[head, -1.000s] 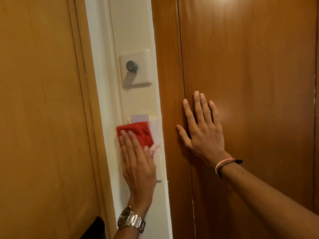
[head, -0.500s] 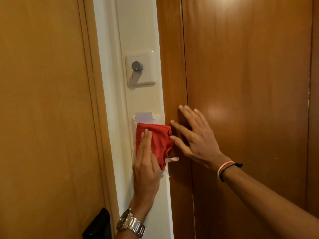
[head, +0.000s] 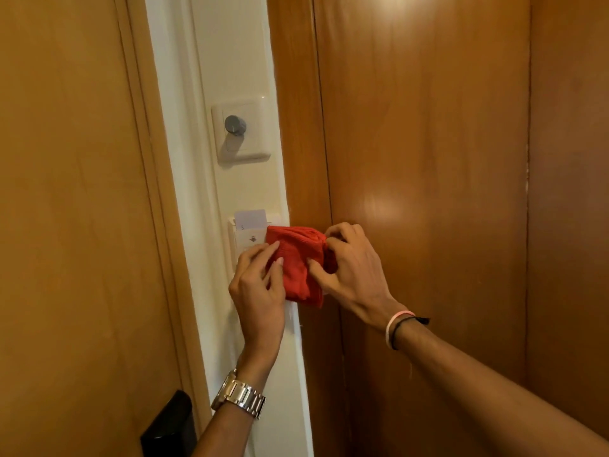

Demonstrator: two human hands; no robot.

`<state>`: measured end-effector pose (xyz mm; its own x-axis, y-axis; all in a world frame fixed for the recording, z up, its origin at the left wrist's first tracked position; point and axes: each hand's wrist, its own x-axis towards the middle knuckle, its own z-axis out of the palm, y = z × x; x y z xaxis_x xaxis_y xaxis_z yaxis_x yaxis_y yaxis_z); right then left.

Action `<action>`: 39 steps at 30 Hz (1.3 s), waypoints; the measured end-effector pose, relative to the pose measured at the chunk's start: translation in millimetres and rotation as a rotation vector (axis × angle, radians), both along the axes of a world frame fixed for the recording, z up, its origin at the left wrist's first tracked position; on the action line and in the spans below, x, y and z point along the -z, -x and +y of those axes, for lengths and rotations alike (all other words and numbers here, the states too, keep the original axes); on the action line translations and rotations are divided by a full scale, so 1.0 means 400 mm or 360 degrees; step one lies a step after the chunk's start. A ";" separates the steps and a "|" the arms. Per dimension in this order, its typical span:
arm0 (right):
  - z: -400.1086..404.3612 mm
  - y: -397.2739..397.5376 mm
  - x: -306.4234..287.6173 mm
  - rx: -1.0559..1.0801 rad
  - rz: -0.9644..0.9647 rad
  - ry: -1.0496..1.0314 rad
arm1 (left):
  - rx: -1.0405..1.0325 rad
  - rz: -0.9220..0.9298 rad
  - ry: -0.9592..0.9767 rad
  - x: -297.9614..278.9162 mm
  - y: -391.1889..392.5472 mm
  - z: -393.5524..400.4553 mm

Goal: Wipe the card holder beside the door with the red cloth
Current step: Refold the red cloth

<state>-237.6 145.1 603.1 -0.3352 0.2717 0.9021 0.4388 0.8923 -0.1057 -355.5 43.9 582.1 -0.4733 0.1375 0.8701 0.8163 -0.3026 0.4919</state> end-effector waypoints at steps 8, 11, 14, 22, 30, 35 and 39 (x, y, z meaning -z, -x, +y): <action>-0.010 -0.108 0.006 -0.0434 0.0354 0.0261 | 0.0489 -0.0198 0.0067 -0.036 -0.050 -0.011; -0.013 -0.176 0.013 -0.0499 0.0451 0.0331 | 0.0971 -0.0348 0.0149 -0.042 -0.084 0.017; -0.013 -0.252 0.036 -0.0574 0.0551 0.0565 | 0.1326 -0.0376 0.0236 -0.019 -0.147 0.040; 0.014 -0.433 0.179 -0.0719 0.0663 0.1077 | 0.1611 -0.0575 0.0477 0.127 -0.327 0.099; 0.047 -0.631 0.480 -0.0370 0.0652 0.1630 | 0.1525 -0.0760 0.1065 0.431 -0.469 0.138; 0.044 -0.720 0.687 0.0098 0.0362 0.1864 | 0.1230 -0.0757 0.1526 0.658 -0.560 0.149; 0.066 -0.803 0.892 0.0369 0.0424 0.2329 | 0.1257 -0.0921 0.1684 0.868 -0.671 0.153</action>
